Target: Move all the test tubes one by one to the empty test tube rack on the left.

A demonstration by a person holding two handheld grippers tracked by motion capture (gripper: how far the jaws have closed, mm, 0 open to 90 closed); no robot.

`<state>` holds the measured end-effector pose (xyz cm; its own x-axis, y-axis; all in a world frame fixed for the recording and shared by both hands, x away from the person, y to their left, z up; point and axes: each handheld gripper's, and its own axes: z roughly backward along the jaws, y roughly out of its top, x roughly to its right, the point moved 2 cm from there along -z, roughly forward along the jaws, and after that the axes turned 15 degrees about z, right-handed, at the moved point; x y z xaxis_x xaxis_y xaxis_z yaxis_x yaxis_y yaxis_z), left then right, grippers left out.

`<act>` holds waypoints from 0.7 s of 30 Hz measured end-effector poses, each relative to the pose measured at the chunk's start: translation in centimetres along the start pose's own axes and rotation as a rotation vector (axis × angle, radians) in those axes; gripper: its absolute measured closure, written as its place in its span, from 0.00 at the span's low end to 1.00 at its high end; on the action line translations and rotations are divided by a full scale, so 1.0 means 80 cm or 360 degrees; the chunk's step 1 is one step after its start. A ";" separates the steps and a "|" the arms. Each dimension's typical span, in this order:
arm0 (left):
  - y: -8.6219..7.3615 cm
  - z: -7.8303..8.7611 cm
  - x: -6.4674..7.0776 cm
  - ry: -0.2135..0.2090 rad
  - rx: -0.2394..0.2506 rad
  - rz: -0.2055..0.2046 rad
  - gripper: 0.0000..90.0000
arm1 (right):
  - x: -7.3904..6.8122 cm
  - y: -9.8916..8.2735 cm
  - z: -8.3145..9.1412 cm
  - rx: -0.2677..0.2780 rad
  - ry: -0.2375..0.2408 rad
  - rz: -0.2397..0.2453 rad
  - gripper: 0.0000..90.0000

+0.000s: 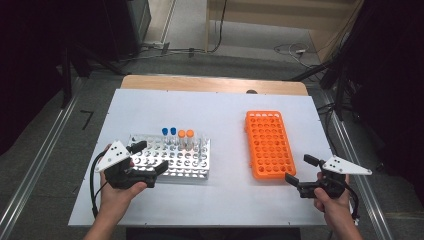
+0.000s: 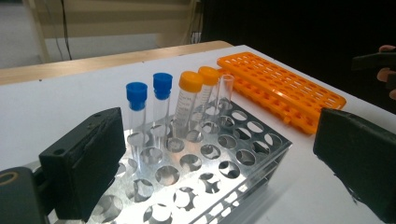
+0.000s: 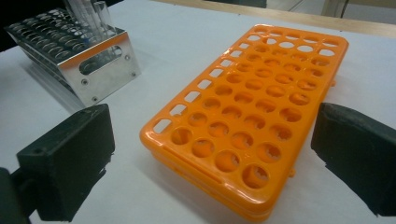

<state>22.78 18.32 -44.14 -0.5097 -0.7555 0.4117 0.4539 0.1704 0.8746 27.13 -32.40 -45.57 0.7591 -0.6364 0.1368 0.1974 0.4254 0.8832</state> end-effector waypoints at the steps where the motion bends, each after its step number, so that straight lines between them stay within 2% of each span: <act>1: -0.002 0.002 -0.001 -0.0013 0.0001 0.0006 0.02 | 0.002 -0.001 0.001 0.0004 -0.0002 -0.0005 0.00; 9: -0.014 0.017 -0.014 0.0002 0.0026 0.0024 0.00 | 0.016 -0.014 0.005 -0.0002 -0.0031 -0.0030 0.00; 14: -0.017 0.025 -0.019 -0.0047 0.0044 0.0010 0.00 | 0.021 -0.024 0.004 -0.0025 -0.0045 -0.0031 0.00; 17: -0.021 0.031 -0.022 -0.0038 0.0057 -0.0003 0.00 | 0.023 -0.028 0.003 -0.0018 -0.0035 -0.0041 0.00; 21: -0.024 0.035 -0.030 -0.0022 0.0073 0.0018 0.00 | 0.023 -0.031 0.001 0.0000 -0.0028 -0.0047 0.00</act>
<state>21.10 21.60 -46.08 -0.5150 -0.7445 0.4250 0.4260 0.2079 0.8805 27.95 -34.66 -47.44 0.7418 -0.6601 0.1183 0.2199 0.4062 0.8869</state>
